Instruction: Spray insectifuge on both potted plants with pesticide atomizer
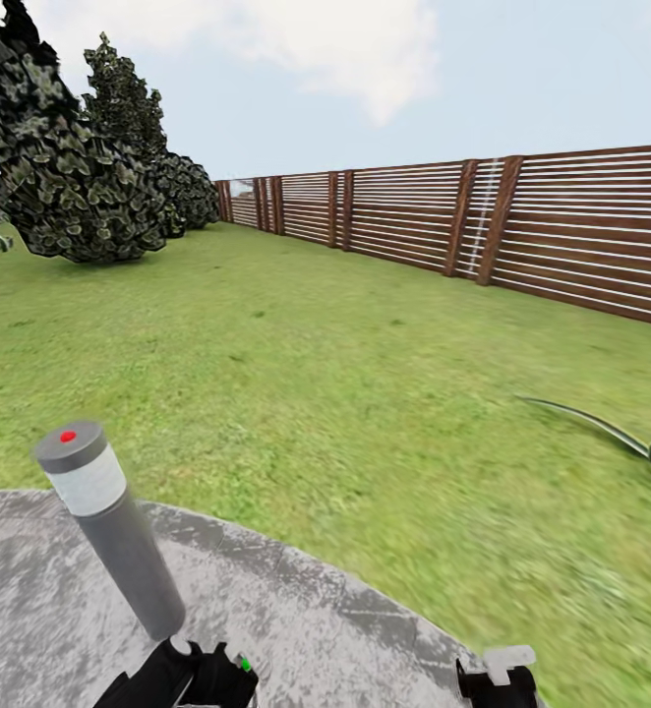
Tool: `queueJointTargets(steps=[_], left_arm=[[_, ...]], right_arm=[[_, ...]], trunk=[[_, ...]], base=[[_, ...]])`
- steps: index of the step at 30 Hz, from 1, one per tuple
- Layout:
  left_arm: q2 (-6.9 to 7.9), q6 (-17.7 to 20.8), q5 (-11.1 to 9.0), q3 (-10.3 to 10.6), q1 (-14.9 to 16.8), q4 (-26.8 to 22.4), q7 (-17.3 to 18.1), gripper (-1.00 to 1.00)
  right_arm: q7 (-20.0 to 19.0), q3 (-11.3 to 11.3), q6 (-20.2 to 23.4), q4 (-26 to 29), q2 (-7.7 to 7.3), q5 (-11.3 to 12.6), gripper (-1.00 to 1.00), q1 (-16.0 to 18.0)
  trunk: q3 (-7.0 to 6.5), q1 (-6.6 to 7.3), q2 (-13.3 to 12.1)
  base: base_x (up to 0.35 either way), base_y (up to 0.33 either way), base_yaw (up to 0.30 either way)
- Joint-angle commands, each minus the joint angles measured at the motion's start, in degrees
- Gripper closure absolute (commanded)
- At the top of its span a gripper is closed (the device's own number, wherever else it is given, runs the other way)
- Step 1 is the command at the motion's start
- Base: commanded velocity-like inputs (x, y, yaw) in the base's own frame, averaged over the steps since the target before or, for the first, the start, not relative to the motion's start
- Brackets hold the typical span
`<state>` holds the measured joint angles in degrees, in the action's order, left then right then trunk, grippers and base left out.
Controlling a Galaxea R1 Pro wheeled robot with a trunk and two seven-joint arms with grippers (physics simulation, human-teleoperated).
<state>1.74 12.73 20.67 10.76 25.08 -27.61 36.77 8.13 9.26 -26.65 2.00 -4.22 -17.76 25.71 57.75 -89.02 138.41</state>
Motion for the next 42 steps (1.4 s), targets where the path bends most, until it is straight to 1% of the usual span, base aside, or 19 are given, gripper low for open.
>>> queueJointTargets(steps=[1, 2, 4, 7, 9, 22, 24, 29, 42], left_arm=[[-0.02, -0.2, 0.2, -0.8, -0.1, -0.2, 0.2, 1.00], [-0.07, -1.4, 0.3, -2.8, -0.2, -0.2, 0.2, 1.00], [-0.04, -2.1, 0.3, -4.5, -0.3, -0.1, 0.3, 1.00], [-0.10, -2.5, 0.3, -5.3, -0.4, -0.1, 0.3, 1.00], [-0.14, -2.5, 0.3, -5.5, -0.4, -0.2, 0.2, 1.00], [-0.09, -2.4, 0.3, -5.6, -0.3, -0.2, 0.1, 1.00], [-0.05, -2.4, 0.1, -5.6, -0.3, -0.2, 0.1, 1.00], [0.11, -2.4, -1.6, -5.5, -0.2, -0.2, 0.1, 1.00], [0.03, -2.4, -1.8, -5.5, -0.2, -0.2, 0.1, 1.00]], right_arm=[[0.2, 0.4, -0.2, -0.1, 0.00, -0.6, -1.00, 0.0], [0.2, 0.4, -0.2, -0.1, 0.00, -0.6, -1.00, 0.0], [0.2, 0.4, -0.2, -0.1, 0.04, -0.6, -1.00, 0.0], [0.3, 0.4, -0.2, 0.0, 0.13, -0.5, -1.00, 0.0], [0.3, 0.4, -0.2, -0.1, 0.32, -0.4, -1.00, 0.0], [0.1, 0.4, -0.2, -0.1, 0.26, -0.5, -1.00, 0.0], [0.1, 0.4, -0.2, -0.1, 0.26, -0.5, -1.00, 0.0], [0.1, 0.4, -0.2, -0.1, 0.26, -0.5, -1.00, 0.0], [0.1, 0.4, -0.2, -0.1, 0.26, -0.5, -1.00, 0.0]], trunk=[[0.06, -0.02, 0.0], [0.06, -0.02, 0.0], [0.06, -0.02, 0.0], [0.06, -0.02, 0.0], [0.06, -0.02, 0.0], [0.06, -0.02, 0.0], [0.06, -0.02, 0.0], [0.06, -0.02, 0.0], [0.06, -0.02, 0.0]], base=[[0.267, -0.227, 0.000], [0.274, -0.224, 0.000], [0.277, -0.222, 0.000], [0.278, -0.221, 0.000], [0.279, -0.221, 0.000], [0.296, -0.178, 0.007], [0.315, -0.133, 0.186], [0.316, -0.131, 0.261], [0.316, -0.134, 0.276]])
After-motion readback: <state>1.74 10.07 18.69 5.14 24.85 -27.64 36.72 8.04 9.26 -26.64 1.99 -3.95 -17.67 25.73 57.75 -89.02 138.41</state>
